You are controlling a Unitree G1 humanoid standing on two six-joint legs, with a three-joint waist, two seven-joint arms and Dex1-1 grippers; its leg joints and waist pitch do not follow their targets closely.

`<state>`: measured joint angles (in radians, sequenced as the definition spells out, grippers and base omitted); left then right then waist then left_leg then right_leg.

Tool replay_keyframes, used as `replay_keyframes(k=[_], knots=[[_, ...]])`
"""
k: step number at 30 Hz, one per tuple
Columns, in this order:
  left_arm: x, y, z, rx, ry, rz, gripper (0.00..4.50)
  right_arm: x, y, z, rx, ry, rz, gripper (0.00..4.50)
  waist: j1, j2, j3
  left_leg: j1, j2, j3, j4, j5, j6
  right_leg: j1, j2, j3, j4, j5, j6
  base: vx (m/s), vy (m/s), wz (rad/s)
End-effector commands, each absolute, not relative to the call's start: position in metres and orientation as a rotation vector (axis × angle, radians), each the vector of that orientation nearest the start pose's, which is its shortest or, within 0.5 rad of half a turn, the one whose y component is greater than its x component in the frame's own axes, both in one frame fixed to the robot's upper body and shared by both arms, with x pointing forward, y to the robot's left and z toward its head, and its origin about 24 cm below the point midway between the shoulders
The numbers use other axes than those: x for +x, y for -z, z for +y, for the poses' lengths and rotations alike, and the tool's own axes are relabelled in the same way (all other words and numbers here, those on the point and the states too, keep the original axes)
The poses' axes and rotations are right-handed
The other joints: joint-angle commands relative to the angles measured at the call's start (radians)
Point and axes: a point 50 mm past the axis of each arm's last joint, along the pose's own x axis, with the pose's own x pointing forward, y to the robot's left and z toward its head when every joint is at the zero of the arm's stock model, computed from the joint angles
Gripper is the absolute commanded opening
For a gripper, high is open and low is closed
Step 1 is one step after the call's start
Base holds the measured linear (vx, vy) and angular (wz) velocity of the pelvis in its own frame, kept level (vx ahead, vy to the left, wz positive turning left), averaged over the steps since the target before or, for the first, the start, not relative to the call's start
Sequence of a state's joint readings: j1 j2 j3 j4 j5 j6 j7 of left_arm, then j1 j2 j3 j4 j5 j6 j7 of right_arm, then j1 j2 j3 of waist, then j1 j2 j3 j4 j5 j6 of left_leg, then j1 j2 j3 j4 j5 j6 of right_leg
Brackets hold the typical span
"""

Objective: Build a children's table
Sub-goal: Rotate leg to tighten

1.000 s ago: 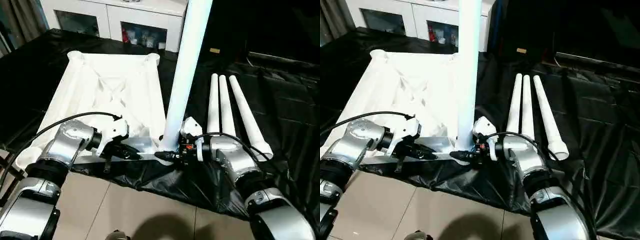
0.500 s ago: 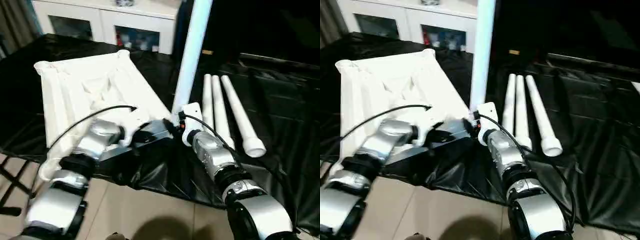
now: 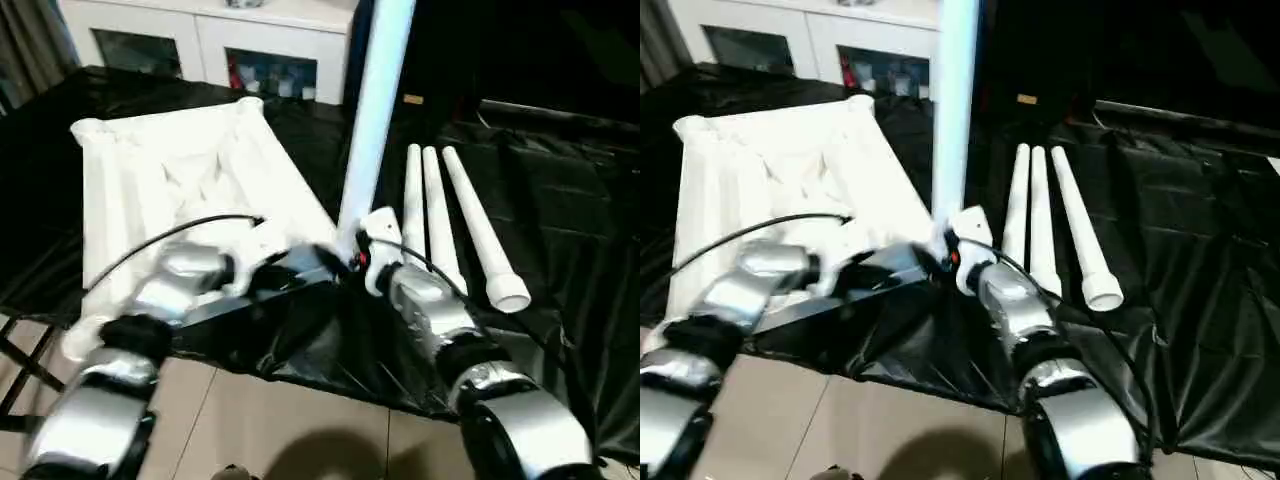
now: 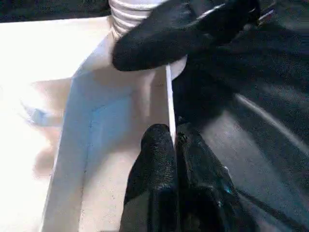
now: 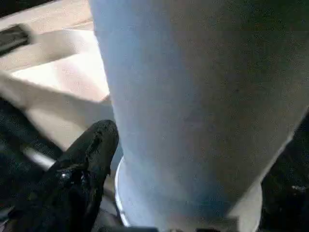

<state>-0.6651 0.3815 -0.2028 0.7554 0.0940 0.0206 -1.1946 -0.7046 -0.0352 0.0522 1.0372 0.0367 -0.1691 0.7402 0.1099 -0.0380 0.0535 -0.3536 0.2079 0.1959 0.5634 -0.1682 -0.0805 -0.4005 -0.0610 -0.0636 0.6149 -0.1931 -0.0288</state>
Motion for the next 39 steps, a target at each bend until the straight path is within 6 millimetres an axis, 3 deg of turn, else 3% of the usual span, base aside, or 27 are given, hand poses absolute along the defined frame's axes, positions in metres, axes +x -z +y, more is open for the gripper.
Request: replay_keyframes(k=[1,7,10,18,22,24,25,26,27,28,30,34,35,39], knots=[[0.322,-0.054,0.138,0.391,1.394,0.415,0.0,0.332,-0.034,-0.059,-0.063,-1.107,0.205,3.74,0.002,0.006,-0.06,0.006,0.037,-0.013,-0.059,-0.21,0.028,0.047,-0.085,0.052,-0.067,-0.154,-0.201,0.0,0.0,0.0],[0.312,-0.056,0.154,0.401,1.496,0.46,0.0,0.315,-0.031,-0.074,-0.121,-1.377,0.26,3.74,0.008,0.004,-0.06,0.007,0.039,-0.013,-0.057,-0.209,0.043,0.046,-0.086,0.051,-0.065,-0.159,-0.21,0.0,0.0,0.0],[0.309,-0.057,0.157,0.411,1.534,0.48,0.0,0.31,-0.032,-0.077,-0.124,-1.45,0.28,3.4,0.011,0.005,-0.059,0.008,0.04,-0.013,-0.059,-0.209,0.039,0.045,-0.087,0.052,-0.066,-0.165,-0.21,0.0,0.0,0.0],[0.308,-0.056,0.161,0.417,1.535,0.504,0.0,0.305,-0.029,-0.075,-0.104,-1.48,0.307,2.85,0.017,0.005,-0.059,0.011,0.039,-0.013,-0.06,-0.219,0.023,0.043,-0.089,0.052,-0.069,-0.197,-0.204,0.0,0.0,0.0],[0.315,-0.054,0.159,0.441,1.452,0.499,0.0,0.31,-0.024,-0.072,-0.092,-1.361,0.323,2.78,0.017,0.004,-0.056,0.013,0.039,-0.015,-0.063,-0.237,0.011,0.04,-0.089,0.053,-0.074,-0.243,-0.19,0.0,0.0,0.0],[0.322,-0.053,0.157,0.463,1.374,0.496,0.0,0.318,-0.019,-0.07,-0.12,-1.2,0.342,2.77,0.012,0.002,-0.052,0.017,0.035,-0.018,-0.066,-0.268,-0.011,0.034,-0.092,0.055,-0.085,-0.336,-0.165,0.0,0.0,0.0],[0.328,-0.052,0.151,0.453,1.309,0.489,0.0,0.328,-0.015,-0.068,-0.118,-1.015,0.363,2.77,0.009,0.001,-0.051,0.018,0.034,-0.021,-0.068,-0.279,-0.018,0.035,-0.093,0.054,-0.087,-0.367,-0.157,-0.054,-0.015,-0.02],[0.329,-0.052,0.15,0.451,1.304,0.489,0.0,0.328,-0.015,-0.068,-0.117,-1.001,0.365,2.77,0.0,0.0,-0.05,0.024,0.032,-0.025,-0.069,-0.308,-0.039,0.03,-0.098,0.054,-0.096,-0.45,-0.137,0.0,0.0,0.0],[0.331,-0.052,0.147,0.442,1.285,0.487,0.0,0.331,-0.014,-0.067,-0.109,-0.939,0.371,2.76,-0.002,-0.001,-0.051,0.021,0.033,-0.028,-0.069,-0.309,-0.038,0.034,-0.099,0.054,-0.098,-0.465,-0.128,0.0,0.0,0.0],[0.336,-0.053,0.137,0.421,1.233,0.475,0.0,0.338,-0.013,-0.064,-0.055,-0.8,0.386,2.76,-0.006,0.0,-0.051,0.016,0.033,-0.028,-0.071,-0.293,-0.039,0.035,-0.099,0.055,-0.096,-0.455,-0.124,0.0,0.0,0.0],[0.34,-0.054,0.129,0.409,1.198,0.462,0.0,0.341,-0.013,-0.062,-0.035,-0.719,0.398,2.75,-0.011,0.001,-0.053,0.021,0.033,-0.028,-0.07,-0.297,-0.043,0.031,-0.096,0.054,-0.097,-0.435,-0.128,0.0,0.0,0.0],[0.348,-0.056,0.11,0.383,1.126,0.415,0.0,0.345,-0.014,-0.051,-0.013,-0.575,0.401,2.75,-0.014,-0.001,-0.058,0.017,0.029,-0.022,-0.065,-0.263,-0.03,0.034,-0.091,0.056,-0.087,-0.326,-0.152,0.0,0.0,0.0],[0.35,-0.056,0.102,0.392,1.104,0.399,0.0,0.346,-0.018,-0.043,0.0,-0.56,0.371,3.1,-0.014,-0.001,-0.06,0.013,0.028,-0.02,-0.062,-0.241,-0.021,0.038,-0.091,0.056,-0.084,-0.28,-0.158,0.0,0.0,0.0],[0.349,-0.053,0.098,0.421,1.108,0.397,0.0,0.348,-0.026,-0.034,0.036,-0.583,0.309,3.47,-0.01,0.0,-0.063,0.008,0.028,-0.017,-0.059,-0.195,0.002,0.043,-0.089,0.055,-0.074,-0.192,-0.171,0.0,0.0,0.0]])
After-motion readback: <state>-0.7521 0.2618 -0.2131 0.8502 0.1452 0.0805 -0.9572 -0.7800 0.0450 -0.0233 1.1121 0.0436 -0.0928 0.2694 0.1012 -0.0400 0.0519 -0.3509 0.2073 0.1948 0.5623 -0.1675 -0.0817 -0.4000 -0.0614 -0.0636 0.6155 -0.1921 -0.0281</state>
